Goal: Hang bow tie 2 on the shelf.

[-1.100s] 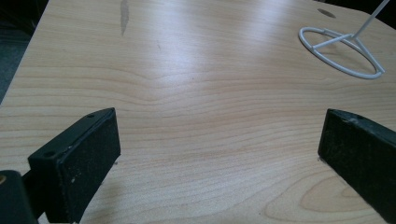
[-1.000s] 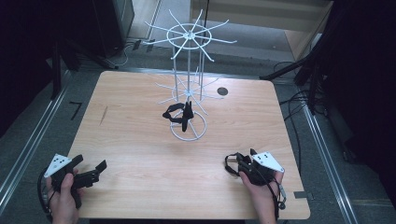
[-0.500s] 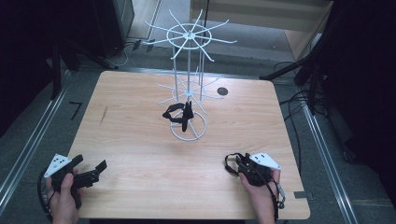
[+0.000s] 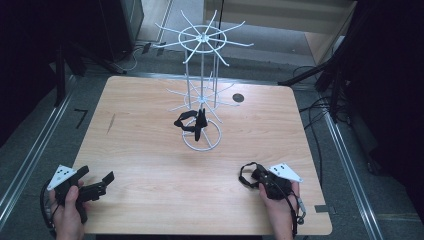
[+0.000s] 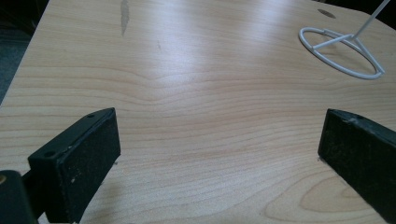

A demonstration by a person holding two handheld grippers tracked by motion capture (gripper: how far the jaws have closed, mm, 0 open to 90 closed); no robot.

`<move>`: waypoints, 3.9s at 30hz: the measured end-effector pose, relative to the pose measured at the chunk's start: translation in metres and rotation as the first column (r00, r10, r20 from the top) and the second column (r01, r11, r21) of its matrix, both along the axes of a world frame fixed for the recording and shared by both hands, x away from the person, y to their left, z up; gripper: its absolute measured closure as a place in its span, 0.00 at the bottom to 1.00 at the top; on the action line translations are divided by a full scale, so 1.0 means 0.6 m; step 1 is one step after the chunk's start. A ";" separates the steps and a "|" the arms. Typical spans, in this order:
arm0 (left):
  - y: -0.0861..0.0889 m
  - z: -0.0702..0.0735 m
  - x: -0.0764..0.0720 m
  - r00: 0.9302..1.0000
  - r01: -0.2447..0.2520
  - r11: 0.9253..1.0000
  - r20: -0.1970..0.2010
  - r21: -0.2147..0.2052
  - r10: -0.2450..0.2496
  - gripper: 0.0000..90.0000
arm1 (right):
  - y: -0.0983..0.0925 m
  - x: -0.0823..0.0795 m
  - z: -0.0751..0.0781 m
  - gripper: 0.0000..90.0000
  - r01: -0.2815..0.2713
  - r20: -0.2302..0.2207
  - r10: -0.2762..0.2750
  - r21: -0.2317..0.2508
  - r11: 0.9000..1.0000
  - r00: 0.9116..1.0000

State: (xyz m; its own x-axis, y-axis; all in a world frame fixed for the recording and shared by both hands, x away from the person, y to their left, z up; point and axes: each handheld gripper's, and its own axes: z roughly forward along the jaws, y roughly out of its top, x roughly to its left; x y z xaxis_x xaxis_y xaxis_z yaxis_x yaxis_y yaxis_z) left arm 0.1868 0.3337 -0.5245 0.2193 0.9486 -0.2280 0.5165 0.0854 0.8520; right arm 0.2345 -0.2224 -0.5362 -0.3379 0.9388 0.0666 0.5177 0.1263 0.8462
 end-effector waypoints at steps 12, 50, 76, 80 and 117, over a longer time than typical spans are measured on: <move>0.000 0.000 0.000 1.000 0.001 1.000 0.000 0.002 -0.001 0.00 | 0.015 -0.007 0.047 1.00 -0.031 0.098 0.025 0.064 0.997 0.995; -0.001 0.000 -0.001 1.000 0.000 1.000 0.001 0.000 0.000 0.00 | 0.086 0.002 0.168 1.00 -0.102 0.287 0.066 0.114 0.988 0.956; 0.000 0.000 -0.001 1.000 0.001 1.000 0.000 0.001 -0.001 0.00 | 0.126 0.001 0.227 1.00 -0.156 0.366 0.105 0.113 0.981 0.925; -0.001 0.000 -0.001 1.000 0.000 1.000 0.001 0.000 0.000 0.00 | 0.130 -0.001 0.233 1.00 -0.162 0.371 0.109 0.114 0.980 0.922; 0.000 0.000 -0.001 1.000 0.000 1.000 0.005 -0.005 0.000 0.00 | 0.168 0.083 0.245 1.00 -0.157 0.296 0.117 0.112 0.981 0.948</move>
